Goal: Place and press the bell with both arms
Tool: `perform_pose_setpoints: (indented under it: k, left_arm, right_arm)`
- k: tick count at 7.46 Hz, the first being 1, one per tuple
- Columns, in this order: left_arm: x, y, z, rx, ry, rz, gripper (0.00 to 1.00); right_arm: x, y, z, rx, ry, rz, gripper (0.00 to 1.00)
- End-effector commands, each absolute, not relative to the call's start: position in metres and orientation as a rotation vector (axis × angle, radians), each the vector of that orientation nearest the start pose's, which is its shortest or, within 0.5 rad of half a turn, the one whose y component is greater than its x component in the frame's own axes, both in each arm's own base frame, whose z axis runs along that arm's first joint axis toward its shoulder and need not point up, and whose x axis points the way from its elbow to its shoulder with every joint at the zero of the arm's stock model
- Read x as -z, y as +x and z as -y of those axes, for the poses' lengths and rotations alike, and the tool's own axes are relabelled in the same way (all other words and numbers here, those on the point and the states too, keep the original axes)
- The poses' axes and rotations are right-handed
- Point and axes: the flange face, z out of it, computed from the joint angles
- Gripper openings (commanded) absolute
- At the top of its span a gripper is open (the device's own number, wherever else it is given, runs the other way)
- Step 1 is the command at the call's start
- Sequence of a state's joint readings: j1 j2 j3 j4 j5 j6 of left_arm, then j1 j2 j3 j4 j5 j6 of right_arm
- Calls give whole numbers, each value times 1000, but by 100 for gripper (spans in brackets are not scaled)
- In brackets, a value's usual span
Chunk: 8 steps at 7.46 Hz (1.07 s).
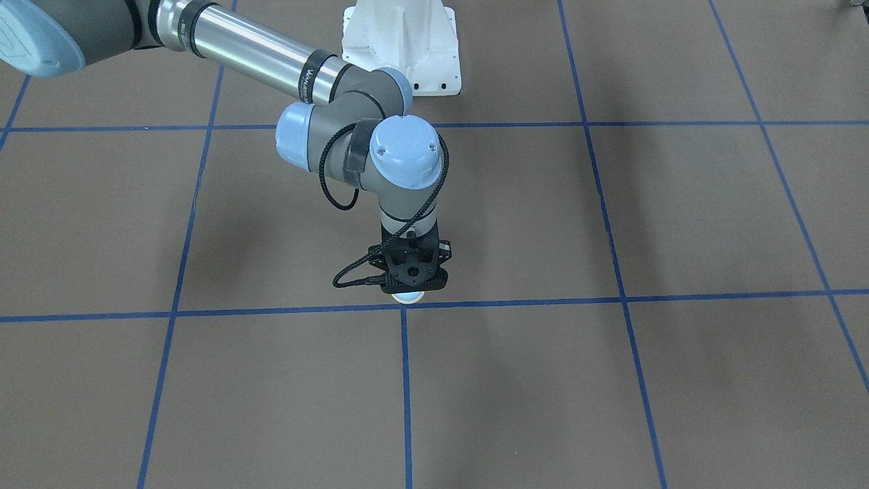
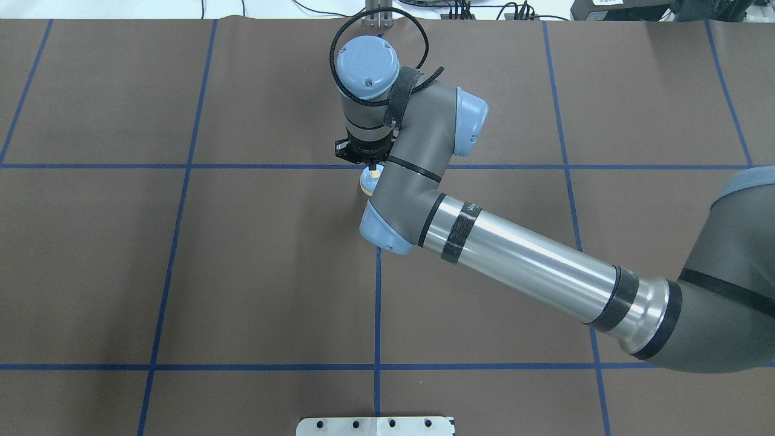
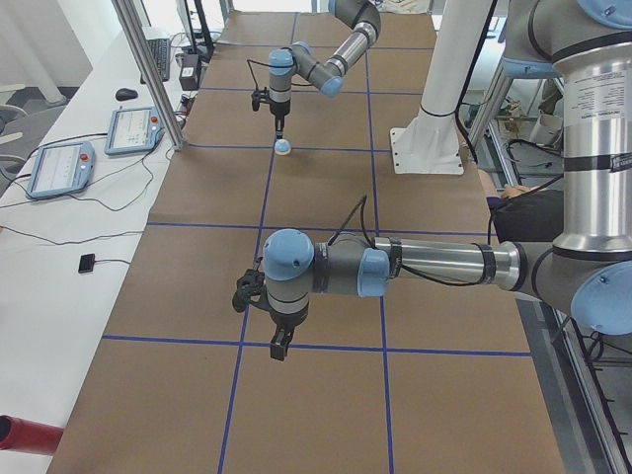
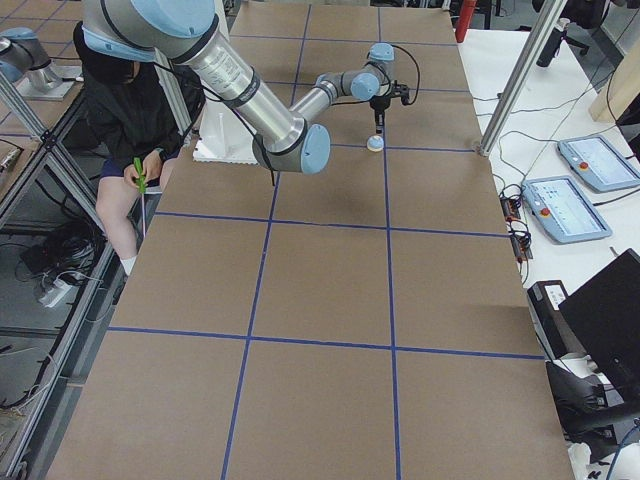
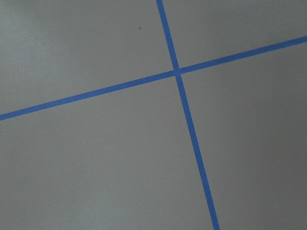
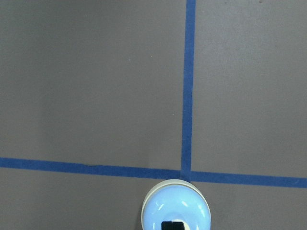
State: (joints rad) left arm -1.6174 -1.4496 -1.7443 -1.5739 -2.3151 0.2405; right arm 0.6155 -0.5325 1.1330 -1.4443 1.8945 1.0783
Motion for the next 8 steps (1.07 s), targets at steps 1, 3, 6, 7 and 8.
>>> perform_pose_setpoints:
  k: [1, 3, 6, 7, 8]
  left_arm:
    - [-629, -86, 440, -207, 162, -731, 100]
    - [-629, -87, 440, -204, 162, -731, 100]
    - [-629, -87, 440, -204, 162, -733, 100]
    - [-629, -87, 440, -204, 162, -733, 100]
    - [-629, -87, 440, -204, 162, -733, 100]
  right_arm:
    - [-170, -622, 560, 7, 106, 760, 0]
    - [-173, -628, 554, 15, 101, 758, 0]
    - [-175, -632, 549, 21, 95, 755, 0]
    - [-173, -631, 550, 23, 98, 757, 0]
    - [-167, -630, 551, 26, 104, 763, 0]
